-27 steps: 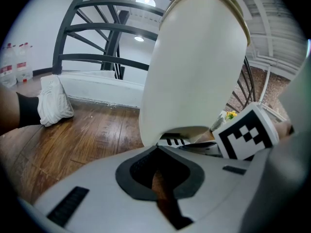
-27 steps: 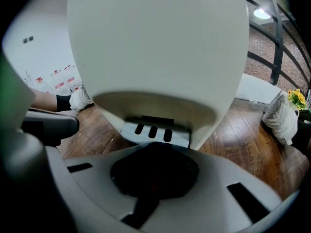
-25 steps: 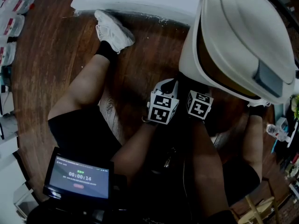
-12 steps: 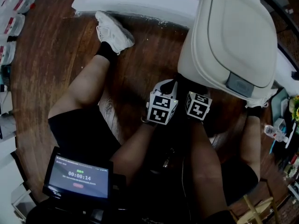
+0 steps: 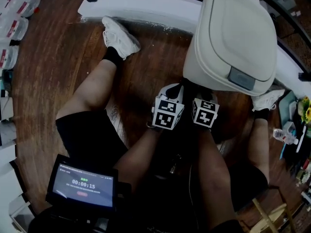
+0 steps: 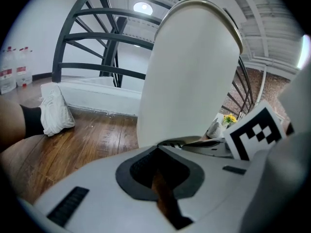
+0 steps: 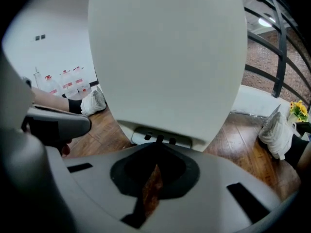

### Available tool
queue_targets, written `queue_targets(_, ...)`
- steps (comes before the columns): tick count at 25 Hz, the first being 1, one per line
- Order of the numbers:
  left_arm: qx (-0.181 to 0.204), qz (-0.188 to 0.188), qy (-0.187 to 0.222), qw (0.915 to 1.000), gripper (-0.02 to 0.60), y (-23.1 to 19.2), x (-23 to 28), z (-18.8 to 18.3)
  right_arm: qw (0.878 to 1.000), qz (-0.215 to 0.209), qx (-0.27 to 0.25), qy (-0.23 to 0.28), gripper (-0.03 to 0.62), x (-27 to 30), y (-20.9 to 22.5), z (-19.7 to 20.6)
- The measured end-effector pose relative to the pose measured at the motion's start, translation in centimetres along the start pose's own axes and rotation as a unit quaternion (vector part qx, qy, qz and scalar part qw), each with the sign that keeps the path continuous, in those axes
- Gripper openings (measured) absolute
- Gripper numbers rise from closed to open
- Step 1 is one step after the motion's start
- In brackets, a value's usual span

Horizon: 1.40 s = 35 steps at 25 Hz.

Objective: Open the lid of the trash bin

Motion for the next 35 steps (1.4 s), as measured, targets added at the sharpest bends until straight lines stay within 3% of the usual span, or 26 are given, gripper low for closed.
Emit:
queue_targets(6, 0.045, 0.003, 0.012, 0.9989, -0.002, 1.4, -1.2, -0.2, 1.0, -0.003, 0.01, 0.03, 0.005, -2.8, -0.6, -1.4)
queue_targets(23, 0.09, 0.017, 0.089, 0.9918, -0.002, 8.8, -13.6, -3.5, 0.992, -0.003, 0.004, 0.128, 0.005, -20.8, -2.4, -2.2)
queue_targets(29, 0.085, 0.006, 0.111, 0.9901, -0.002, 8.7, -16.6, -4.2, 0.985, -0.004, -0.016, 0.169, 0.005, -24.1, -2.0, -3.0)
queue_targets(35, 0.107, 0.011, 0.111, 0.988, -0.002, 10.5, -18.7, -4.2, 0.983, -0.004, -0.008, 0.183, 0.005, -26.2, -1.5, -2.1)
Point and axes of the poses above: the fingertips, and each gripper's own axes: x forward along the fingers, y to its right, z out of its underside, the point moved 3 cm from there along -x, backward along the fingers, and after that the axes turned 12 degrees about z, right-handed, at the moved point
